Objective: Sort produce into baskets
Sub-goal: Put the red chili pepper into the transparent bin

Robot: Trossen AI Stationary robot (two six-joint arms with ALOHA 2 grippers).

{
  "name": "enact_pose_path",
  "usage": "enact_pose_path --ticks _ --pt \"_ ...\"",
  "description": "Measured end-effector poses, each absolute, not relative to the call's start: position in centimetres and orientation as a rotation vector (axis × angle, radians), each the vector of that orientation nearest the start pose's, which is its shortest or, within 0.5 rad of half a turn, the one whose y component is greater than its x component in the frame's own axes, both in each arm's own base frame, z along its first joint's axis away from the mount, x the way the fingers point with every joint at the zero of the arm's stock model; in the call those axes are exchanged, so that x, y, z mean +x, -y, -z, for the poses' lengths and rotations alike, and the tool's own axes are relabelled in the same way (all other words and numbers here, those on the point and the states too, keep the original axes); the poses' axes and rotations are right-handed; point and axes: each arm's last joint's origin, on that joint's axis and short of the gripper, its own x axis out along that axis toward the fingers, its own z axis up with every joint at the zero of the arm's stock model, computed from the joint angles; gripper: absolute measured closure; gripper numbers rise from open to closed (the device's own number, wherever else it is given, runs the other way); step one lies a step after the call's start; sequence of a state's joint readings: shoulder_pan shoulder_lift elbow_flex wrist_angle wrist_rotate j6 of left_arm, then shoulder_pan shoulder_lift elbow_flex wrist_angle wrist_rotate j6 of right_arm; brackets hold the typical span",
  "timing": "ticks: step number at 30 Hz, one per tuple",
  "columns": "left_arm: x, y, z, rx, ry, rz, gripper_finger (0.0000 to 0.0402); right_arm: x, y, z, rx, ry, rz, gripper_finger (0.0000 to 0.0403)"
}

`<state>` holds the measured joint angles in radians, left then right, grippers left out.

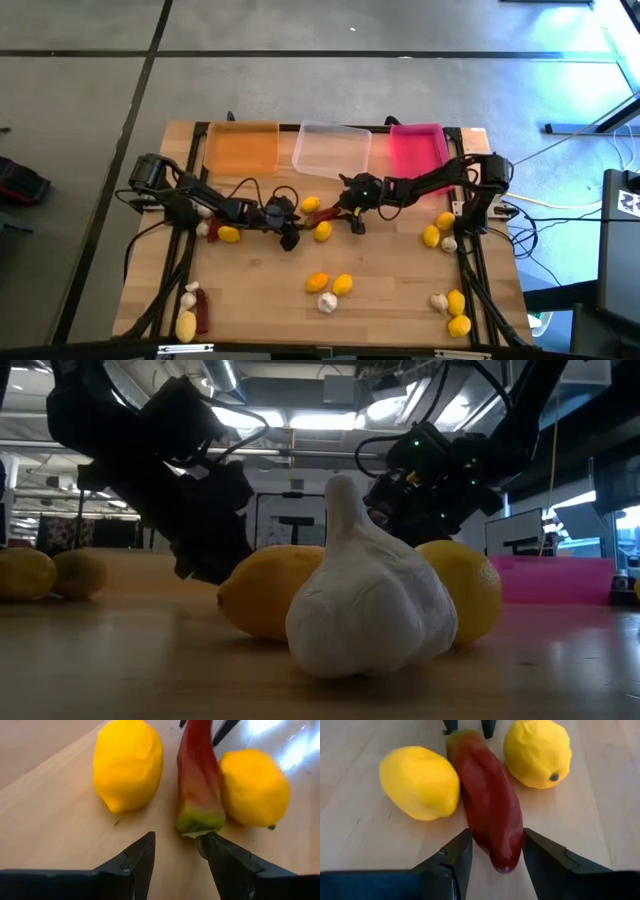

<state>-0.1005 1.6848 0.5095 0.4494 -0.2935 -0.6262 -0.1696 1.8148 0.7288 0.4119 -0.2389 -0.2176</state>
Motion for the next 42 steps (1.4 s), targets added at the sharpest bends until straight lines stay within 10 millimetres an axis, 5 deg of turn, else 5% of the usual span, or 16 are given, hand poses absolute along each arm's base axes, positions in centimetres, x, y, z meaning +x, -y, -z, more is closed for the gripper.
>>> enact_pose_path --ticks 5,15,23,33,42 --pt "27.1 1.9 -10.0 -0.455 -0.625 -0.398 0.0231 32.2 4.9 -11.0 -0.077 -0.656 -0.127 0.0247" --pt "27.0 1.9 -9.9 -0.455 -0.629 -0.394 0.0231 32.3 4.8 -11.1 -0.088 -0.635 -0.154 0.0339" --pt "27.0 2.0 -10.2 -0.473 -0.616 -0.397 0.0231 32.1 4.8 -11.7 -0.090 -0.643 -0.148 0.0352" --pt "26.7 2.8 -12.8 -0.449 -0.549 -0.337 0.0231 30.3 4.6 -16.9 -0.130 -0.603 -0.084 0.0353" --pt "26.0 2.6 -15.4 -0.352 -0.476 -0.310 0.0231 27.7 5.7 -21.4 -0.251 -0.578 0.200 0.0345"
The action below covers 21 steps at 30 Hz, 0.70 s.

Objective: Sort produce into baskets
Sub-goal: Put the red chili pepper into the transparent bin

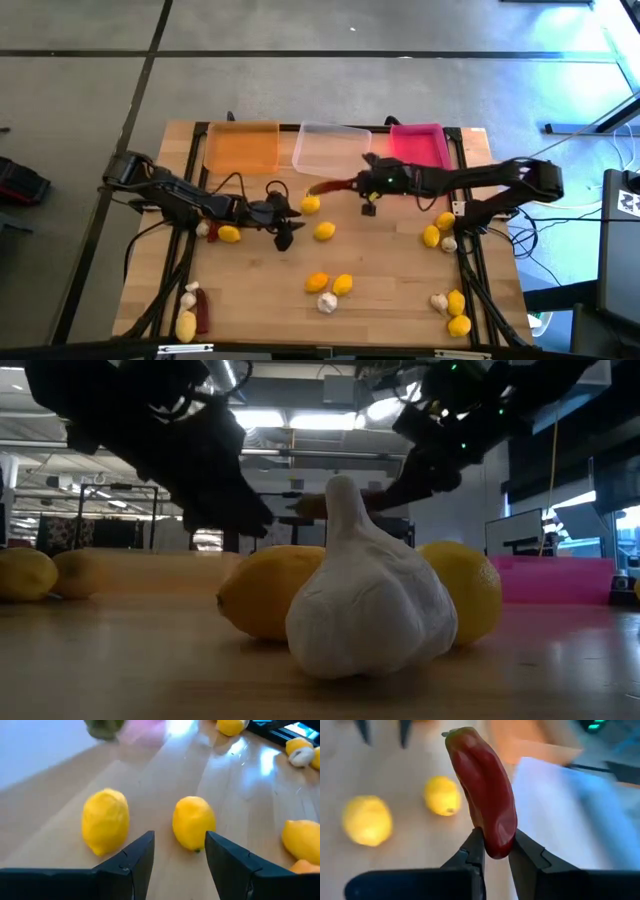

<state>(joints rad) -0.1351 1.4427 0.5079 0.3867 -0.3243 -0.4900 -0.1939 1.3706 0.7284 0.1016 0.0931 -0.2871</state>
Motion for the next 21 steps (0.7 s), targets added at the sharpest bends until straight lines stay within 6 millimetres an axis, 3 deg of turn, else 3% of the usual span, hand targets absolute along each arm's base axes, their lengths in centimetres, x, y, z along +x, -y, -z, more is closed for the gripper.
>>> enact_pose_path --ticks 7,15,21 --pt "25.8 1.4 -16.6 -0.277 -0.412 -0.401 0.0231 26.7 9.7 -21.6 -0.245 -0.590 0.436 0.0344" --pt "25.9 -0.6 -16.4 -0.272 -0.405 -0.477 0.0231 26.7 14.0 -18.6 -0.118 -0.615 0.477 0.0343" --pt "25.9 -1.8 -16.5 -0.207 -0.418 -0.503 0.0231 27.2 15.2 -16.9 -0.107 -0.623 0.494 0.0343"
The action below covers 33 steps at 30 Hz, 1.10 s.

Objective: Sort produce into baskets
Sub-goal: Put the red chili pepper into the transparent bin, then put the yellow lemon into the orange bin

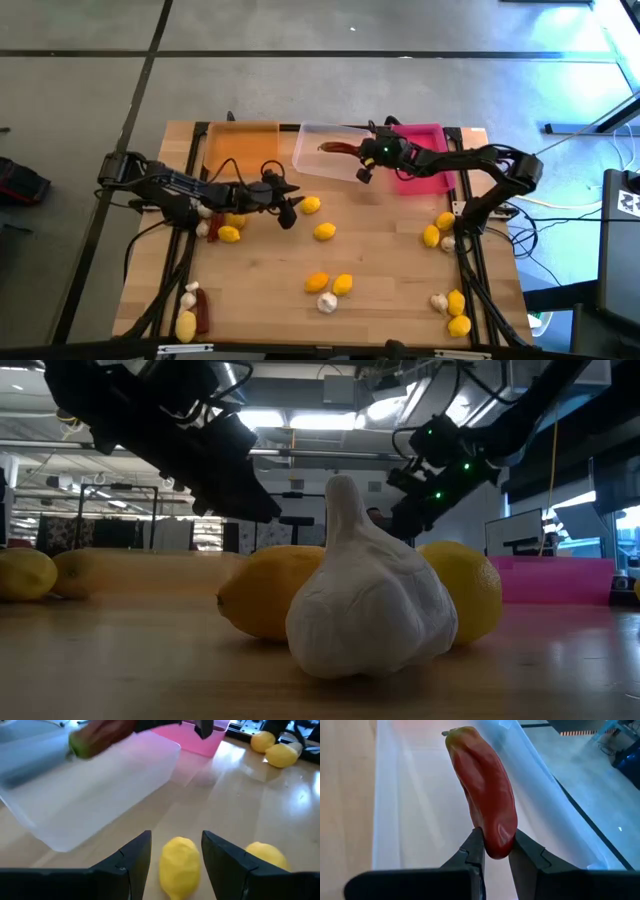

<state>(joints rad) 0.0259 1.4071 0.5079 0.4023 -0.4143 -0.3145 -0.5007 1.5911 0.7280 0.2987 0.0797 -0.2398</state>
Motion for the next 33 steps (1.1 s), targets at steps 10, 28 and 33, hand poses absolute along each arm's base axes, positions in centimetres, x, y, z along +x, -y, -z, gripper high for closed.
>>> enact_pose_path --ticks 10,28,33 --pt "25.8 -3.2 -16.4 -0.184 -0.425 -0.544 0.0231 27.5 15.3 -16.1 -0.109 -0.642 0.502 0.0338" --pt "25.8 -3.1 -16.4 -0.288 -0.418 -0.484 0.0222 27.2 13.3 -19.0 -0.121 -0.568 0.403 0.0188" --pt "25.9 -2.8 -16.4 -0.338 -0.431 -0.407 0.0177 26.9 10.4 -21.5 -0.133 -0.507 0.263 0.0186"
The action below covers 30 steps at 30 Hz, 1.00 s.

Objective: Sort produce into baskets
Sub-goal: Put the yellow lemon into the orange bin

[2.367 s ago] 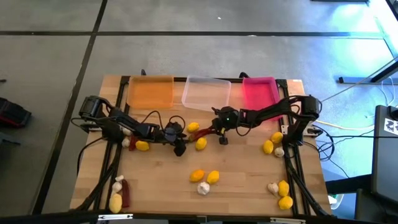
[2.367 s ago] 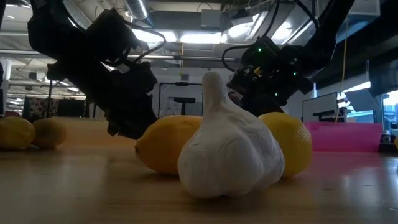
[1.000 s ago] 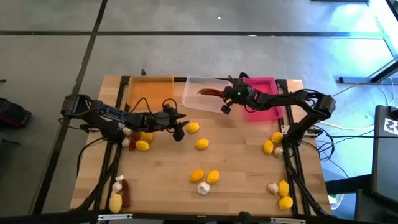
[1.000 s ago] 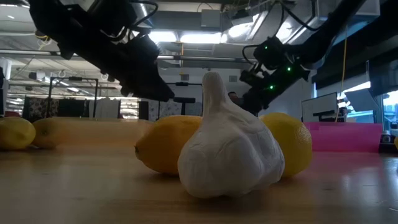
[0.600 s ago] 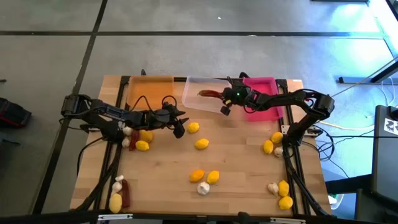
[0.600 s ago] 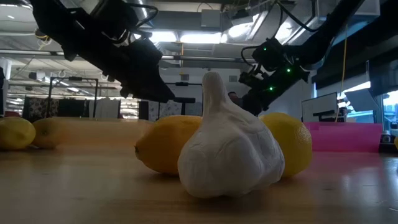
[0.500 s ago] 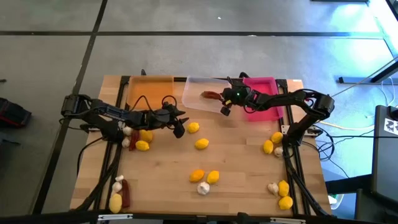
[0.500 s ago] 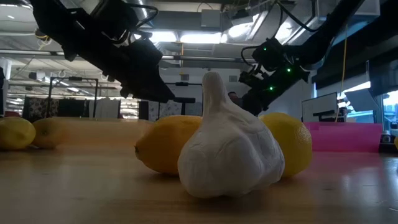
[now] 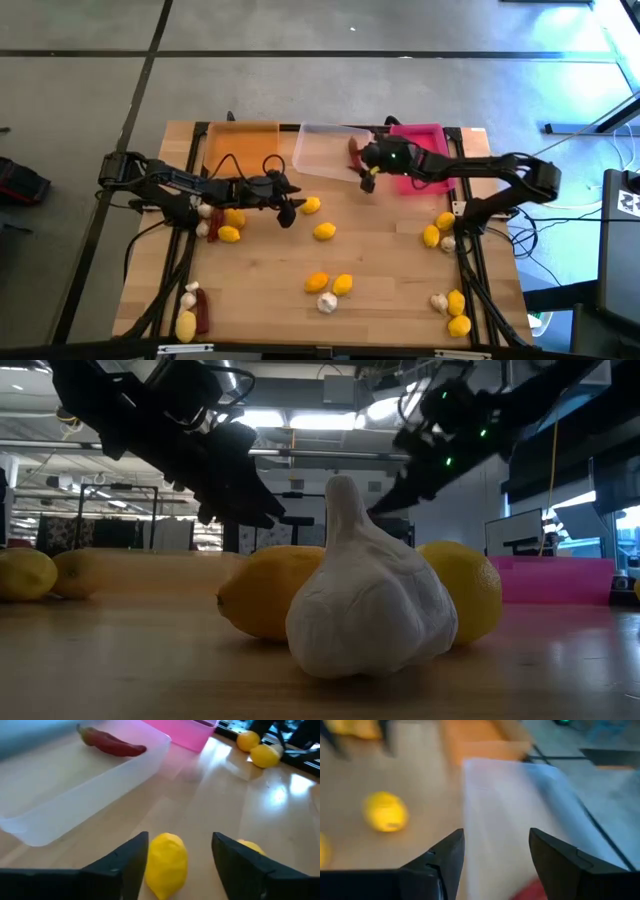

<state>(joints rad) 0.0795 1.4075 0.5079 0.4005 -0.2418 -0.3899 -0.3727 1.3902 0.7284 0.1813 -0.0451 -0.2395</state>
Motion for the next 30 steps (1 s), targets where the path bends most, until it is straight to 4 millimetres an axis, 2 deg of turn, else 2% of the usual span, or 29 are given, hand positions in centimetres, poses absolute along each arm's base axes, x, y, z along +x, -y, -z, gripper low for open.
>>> enact_pose_path --ticks 6,14,19,25,30 --pt "25.9 -2.7 -16.4 -0.297 -0.441 -0.390 0.0136 27.4 7.4 -22.0 -0.151 -0.492 0.137 0.0187" --pt "25.9 -2.6 -16.3 -0.200 -0.456 -0.380 0.0139 28.1 5.2 -21.8 -0.168 -0.486 0.067 0.0187" --pt "26.1 -2.7 -15.7 -0.190 -0.480 -0.388 0.0144 28.2 4.8 -21.8 -0.172 -0.478 0.054 0.0187" --pt "26.5 -2.7 -13.8 -0.191 -0.548 -0.397 0.0144 28.1 4.9 -21.8 -0.172 -0.480 0.059 0.0187" --pt "27.2 -2.8 -12.7 -0.186 -0.531 -0.393 0.0144 28.1 4.9 -21.8 -0.172 -0.481 0.059 0.0187"
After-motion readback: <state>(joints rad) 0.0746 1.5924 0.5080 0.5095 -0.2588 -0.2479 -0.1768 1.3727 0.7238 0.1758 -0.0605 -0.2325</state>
